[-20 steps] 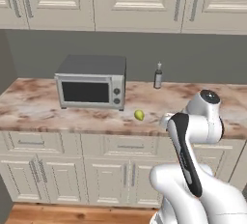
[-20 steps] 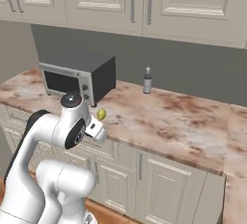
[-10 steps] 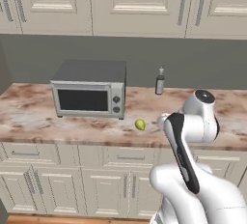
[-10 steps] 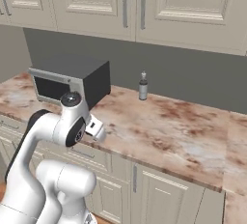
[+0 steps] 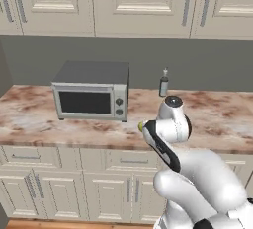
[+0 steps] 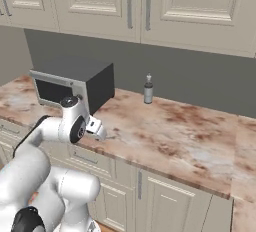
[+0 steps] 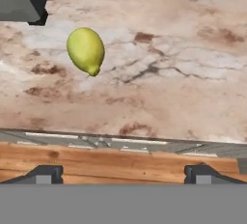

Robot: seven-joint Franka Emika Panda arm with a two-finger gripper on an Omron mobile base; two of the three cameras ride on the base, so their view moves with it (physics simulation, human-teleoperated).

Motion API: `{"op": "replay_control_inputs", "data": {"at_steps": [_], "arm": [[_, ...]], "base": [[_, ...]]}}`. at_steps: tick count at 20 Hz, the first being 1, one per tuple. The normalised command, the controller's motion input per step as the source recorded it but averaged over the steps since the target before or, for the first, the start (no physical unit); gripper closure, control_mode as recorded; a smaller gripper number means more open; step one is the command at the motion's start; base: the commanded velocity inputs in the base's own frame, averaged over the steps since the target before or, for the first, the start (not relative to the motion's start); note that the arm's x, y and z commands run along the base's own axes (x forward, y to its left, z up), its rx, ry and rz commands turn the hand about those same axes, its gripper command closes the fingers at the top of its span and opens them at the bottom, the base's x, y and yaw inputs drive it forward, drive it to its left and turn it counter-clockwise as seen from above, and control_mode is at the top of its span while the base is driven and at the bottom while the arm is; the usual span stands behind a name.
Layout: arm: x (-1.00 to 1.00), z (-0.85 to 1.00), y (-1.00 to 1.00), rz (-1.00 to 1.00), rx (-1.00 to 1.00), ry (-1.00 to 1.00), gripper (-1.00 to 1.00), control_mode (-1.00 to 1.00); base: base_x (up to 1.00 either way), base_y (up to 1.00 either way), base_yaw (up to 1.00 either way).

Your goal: Place the onion and lemon inside the fridge drawer. Close the drawer after placing the vegetables.

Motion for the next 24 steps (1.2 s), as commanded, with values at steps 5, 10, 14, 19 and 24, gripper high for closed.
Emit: {"op": "replay_control_inputs", "data": {"at_steps": [5,10,14,19,24], "arm": [[0.85,-0.07,0.15,0.24,-0.03,0.25,-1.00,-1.00],[0.68,-0.13,0.10,0.22,-0.02,0.21,-1.00,-1.00],[0.33,-0.31,0.13,0.09,-0.02,0.09,-1.00,-1.00],[0.06,-0.19,-0.02,0.00,0.00,0.01,-1.00,-1.00],[0.19,-0.22,0.00,0.00,0.00,0.01,-1.00,-1.00]], "base": [[0.00,0.00,0.00],[0.00,0.00,0.00],[0.00,0.00,0.00],[0.00,0.00,0.00],[0.00,0.00,0.00]]}}
